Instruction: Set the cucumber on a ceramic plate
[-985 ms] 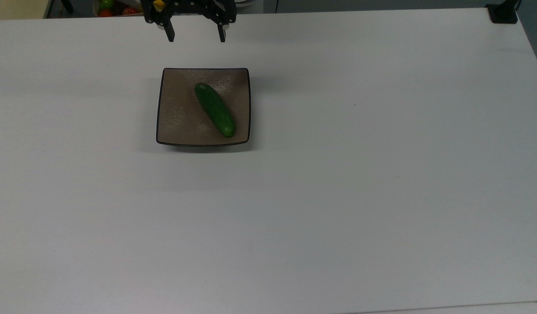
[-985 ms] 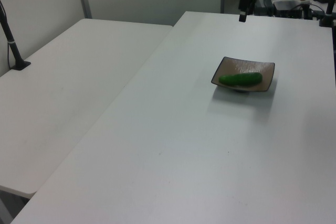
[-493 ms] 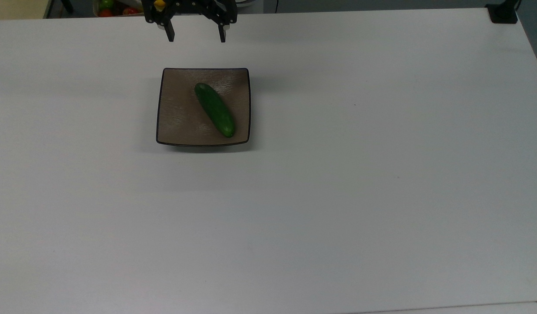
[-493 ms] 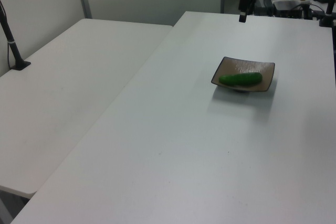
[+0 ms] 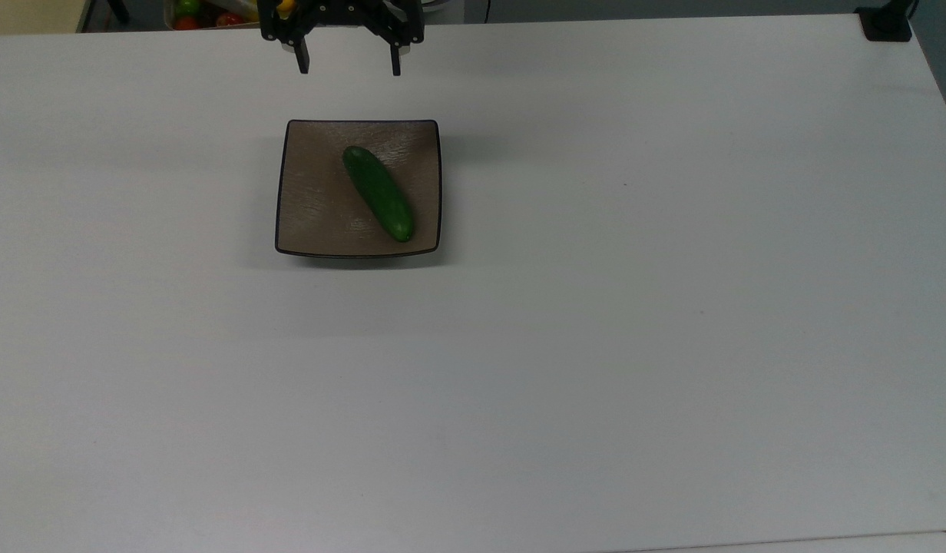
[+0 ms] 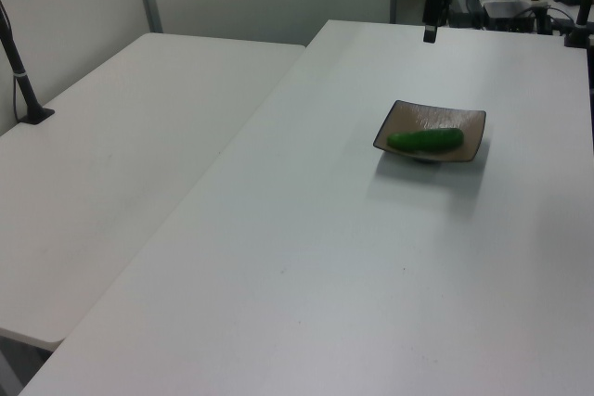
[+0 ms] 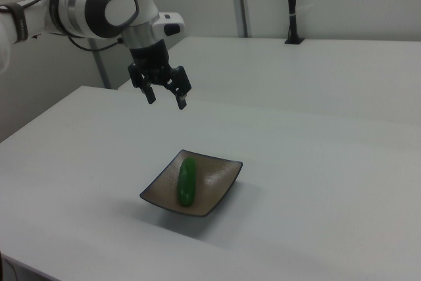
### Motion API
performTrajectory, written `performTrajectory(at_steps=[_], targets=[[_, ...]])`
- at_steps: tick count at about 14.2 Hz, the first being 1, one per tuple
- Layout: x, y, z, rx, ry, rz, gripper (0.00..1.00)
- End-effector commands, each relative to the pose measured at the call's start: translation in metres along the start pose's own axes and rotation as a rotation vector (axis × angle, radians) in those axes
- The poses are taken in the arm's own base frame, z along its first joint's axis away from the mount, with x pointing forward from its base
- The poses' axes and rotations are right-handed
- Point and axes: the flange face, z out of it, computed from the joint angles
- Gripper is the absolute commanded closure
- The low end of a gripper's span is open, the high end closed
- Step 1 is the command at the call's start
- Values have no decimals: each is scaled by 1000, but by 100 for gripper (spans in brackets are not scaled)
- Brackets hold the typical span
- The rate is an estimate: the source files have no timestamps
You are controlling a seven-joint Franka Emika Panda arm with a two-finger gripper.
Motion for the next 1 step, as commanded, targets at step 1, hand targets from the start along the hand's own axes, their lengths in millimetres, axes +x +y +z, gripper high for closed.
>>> performTrajectory(at_steps=[1], targets=[[-9, 2, -6, -6, -14, 11, 0]])
